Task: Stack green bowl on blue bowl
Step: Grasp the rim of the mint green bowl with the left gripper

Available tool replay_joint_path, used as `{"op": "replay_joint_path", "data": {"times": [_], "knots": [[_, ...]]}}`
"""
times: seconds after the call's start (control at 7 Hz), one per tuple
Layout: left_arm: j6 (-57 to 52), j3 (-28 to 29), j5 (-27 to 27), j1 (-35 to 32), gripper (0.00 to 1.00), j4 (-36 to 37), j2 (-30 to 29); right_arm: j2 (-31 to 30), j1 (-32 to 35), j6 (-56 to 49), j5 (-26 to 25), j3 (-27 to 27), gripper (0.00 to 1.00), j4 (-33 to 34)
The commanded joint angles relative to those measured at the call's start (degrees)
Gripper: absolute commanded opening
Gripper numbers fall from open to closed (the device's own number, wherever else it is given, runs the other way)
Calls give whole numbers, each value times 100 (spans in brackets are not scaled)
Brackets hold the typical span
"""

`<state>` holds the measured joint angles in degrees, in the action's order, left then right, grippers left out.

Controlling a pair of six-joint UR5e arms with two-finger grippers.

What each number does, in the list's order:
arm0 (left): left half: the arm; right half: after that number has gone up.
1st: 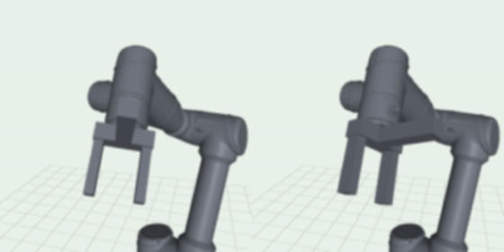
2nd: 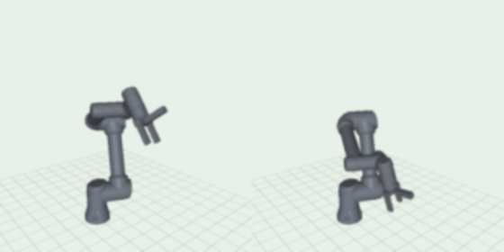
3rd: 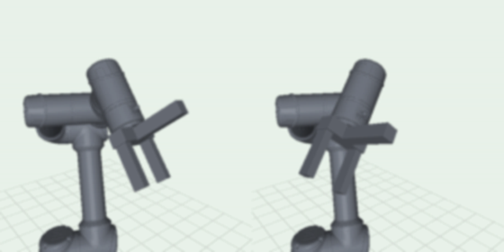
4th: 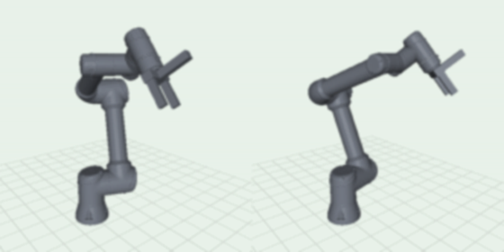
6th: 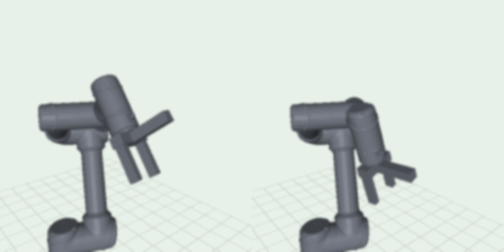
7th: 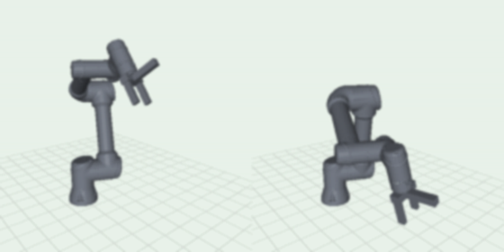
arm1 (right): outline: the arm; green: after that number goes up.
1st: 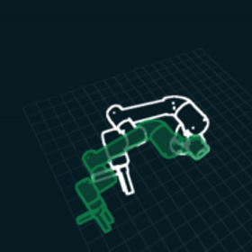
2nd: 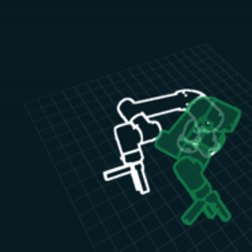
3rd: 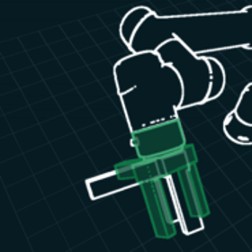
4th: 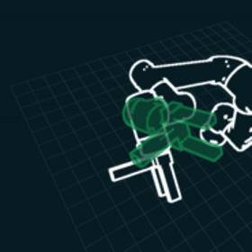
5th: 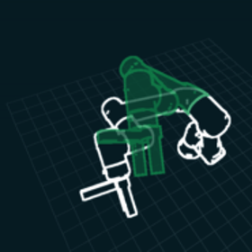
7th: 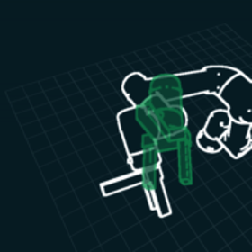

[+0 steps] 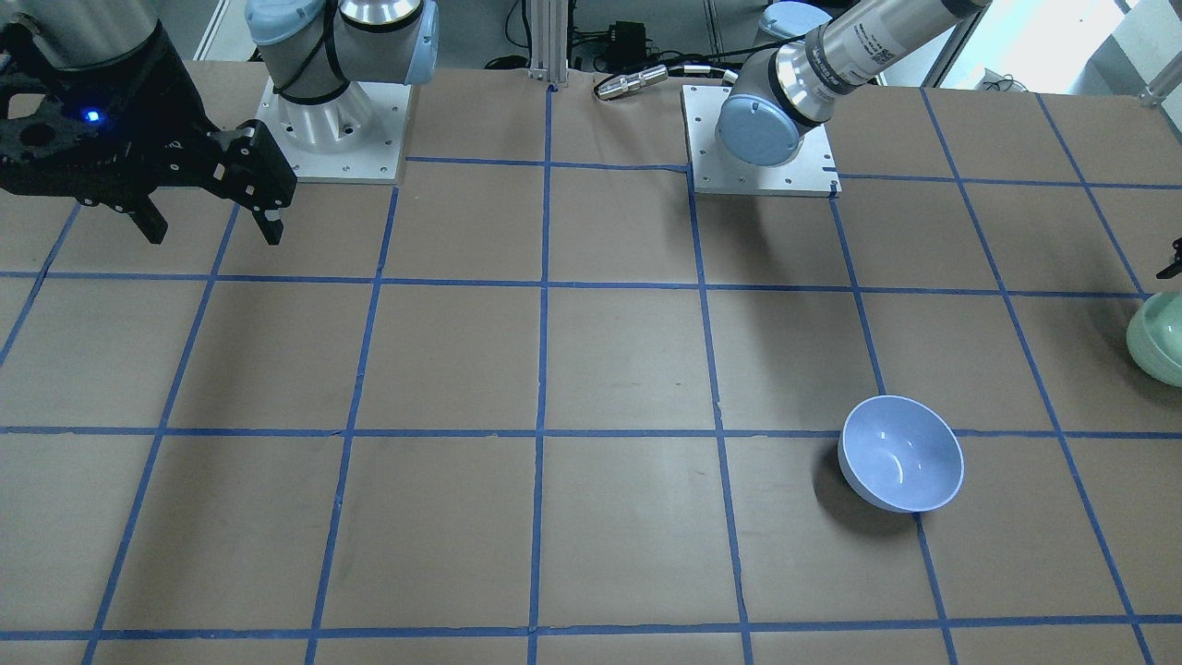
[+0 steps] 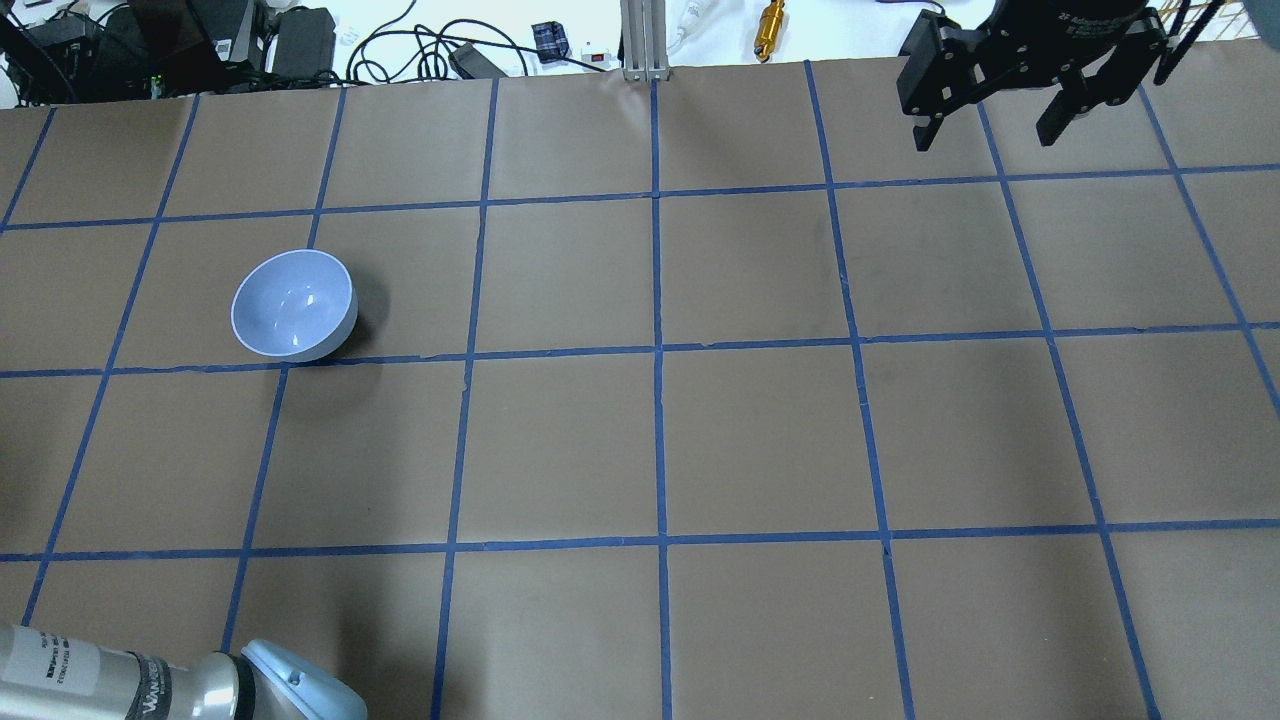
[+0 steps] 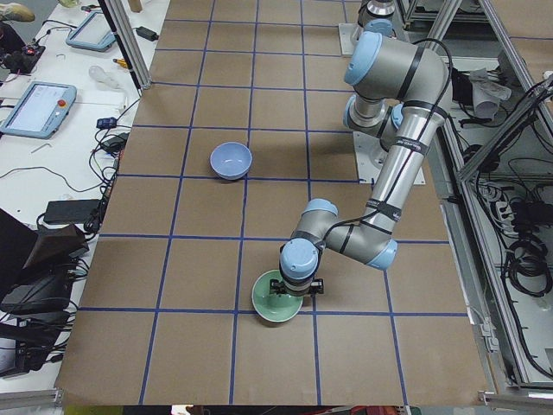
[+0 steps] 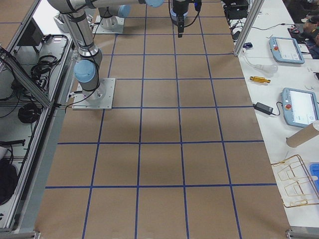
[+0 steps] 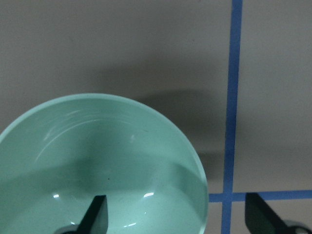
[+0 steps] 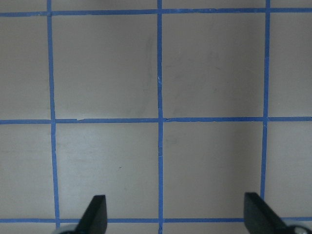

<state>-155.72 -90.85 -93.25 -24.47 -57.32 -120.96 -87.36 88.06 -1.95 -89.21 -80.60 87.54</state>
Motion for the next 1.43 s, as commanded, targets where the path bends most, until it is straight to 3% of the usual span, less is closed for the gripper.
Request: {"op": "replay_joint_path", "data": {"times": [0.0,0.14,0.29,0.43,0.57,0.86,1.29], "knots": [[-107,-449,17,4,100,746,-85,0,0,1,0,0,100,0],[-247,-477,17,4,98,748,-103,-9,0,1,9,0,100,0],[-335,-495,61,4,81,748,-121,0,0,1,0,0,100,0],[-466,-443,174,4,73,748,-147,0,0,1,0,0,100,0],[-511,-434,184,12,55,748,-191,-9,0,1,0,0,100,0],[-494,-416,176,13,0,757,-191,0,0,1,0,0,100,0],[-406,-338,158,13,0,757,-139,0,0,1,9,0,100,0]]}}
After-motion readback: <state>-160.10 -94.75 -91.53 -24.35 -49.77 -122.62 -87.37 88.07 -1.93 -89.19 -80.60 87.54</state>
